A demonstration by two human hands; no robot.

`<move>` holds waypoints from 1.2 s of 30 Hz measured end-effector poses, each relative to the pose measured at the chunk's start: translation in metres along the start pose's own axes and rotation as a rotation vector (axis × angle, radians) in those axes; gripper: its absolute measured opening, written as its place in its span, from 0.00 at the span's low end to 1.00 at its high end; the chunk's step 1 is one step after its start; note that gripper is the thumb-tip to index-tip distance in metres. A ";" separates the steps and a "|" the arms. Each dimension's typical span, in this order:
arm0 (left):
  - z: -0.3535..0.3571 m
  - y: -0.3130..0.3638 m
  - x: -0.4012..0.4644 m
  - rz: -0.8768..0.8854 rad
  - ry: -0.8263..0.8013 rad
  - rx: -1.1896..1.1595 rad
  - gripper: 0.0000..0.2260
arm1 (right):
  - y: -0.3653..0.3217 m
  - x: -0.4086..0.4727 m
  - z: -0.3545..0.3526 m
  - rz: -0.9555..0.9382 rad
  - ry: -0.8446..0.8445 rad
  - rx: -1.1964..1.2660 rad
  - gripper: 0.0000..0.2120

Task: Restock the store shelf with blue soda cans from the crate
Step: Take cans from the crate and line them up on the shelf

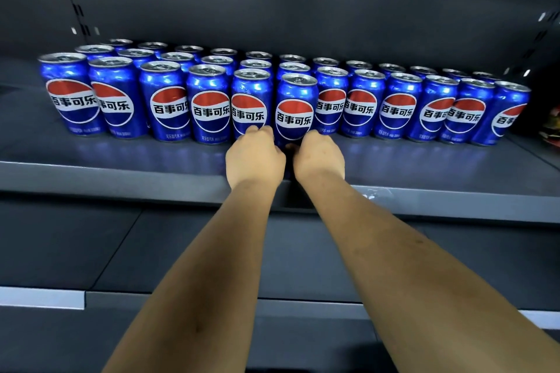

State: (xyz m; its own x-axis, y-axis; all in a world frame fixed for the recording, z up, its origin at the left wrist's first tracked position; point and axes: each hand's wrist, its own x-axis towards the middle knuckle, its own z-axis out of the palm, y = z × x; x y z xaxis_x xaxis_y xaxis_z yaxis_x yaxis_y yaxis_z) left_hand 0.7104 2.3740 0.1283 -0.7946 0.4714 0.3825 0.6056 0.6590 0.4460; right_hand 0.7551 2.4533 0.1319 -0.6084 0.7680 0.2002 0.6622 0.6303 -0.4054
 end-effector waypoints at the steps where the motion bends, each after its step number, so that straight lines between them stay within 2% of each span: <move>1: 0.000 0.000 0.000 0.001 -0.003 0.002 0.11 | 0.000 0.000 0.000 0.005 -0.006 -0.004 0.18; 4: 0.000 0.000 0.001 -0.003 -0.011 0.003 0.11 | -0.001 -0.001 -0.001 0.009 -0.021 -0.015 0.23; 18: 0.000 0.001 0.000 -0.003 -0.002 0.016 0.11 | 0.003 0.001 0.002 -0.018 -0.004 0.013 0.24; 23: -0.001 0.001 -0.001 -0.001 -0.005 0.025 0.10 | 0.001 -0.004 0.000 -0.050 -0.003 0.009 0.18; 27: -0.002 0.000 -0.002 0.036 -0.015 0.043 0.10 | 0.001 -0.014 -0.005 -0.079 0.084 0.019 0.15; 31: -0.012 -0.001 -0.006 0.156 -0.107 0.090 0.12 | 0.003 -0.028 -0.012 -0.165 0.002 -0.077 0.14; 36: -0.031 0.002 -0.031 0.448 -0.119 0.307 0.14 | 0.004 -0.052 -0.020 -0.246 -0.019 -0.288 0.15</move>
State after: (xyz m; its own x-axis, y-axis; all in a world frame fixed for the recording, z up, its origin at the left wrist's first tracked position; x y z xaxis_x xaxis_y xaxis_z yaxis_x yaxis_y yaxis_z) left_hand 0.7379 2.3420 0.1427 -0.4720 0.7962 0.3786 0.8596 0.5109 -0.0027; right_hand 0.7982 2.4180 0.1376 -0.7709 0.5890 0.2424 0.5894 0.8040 -0.0791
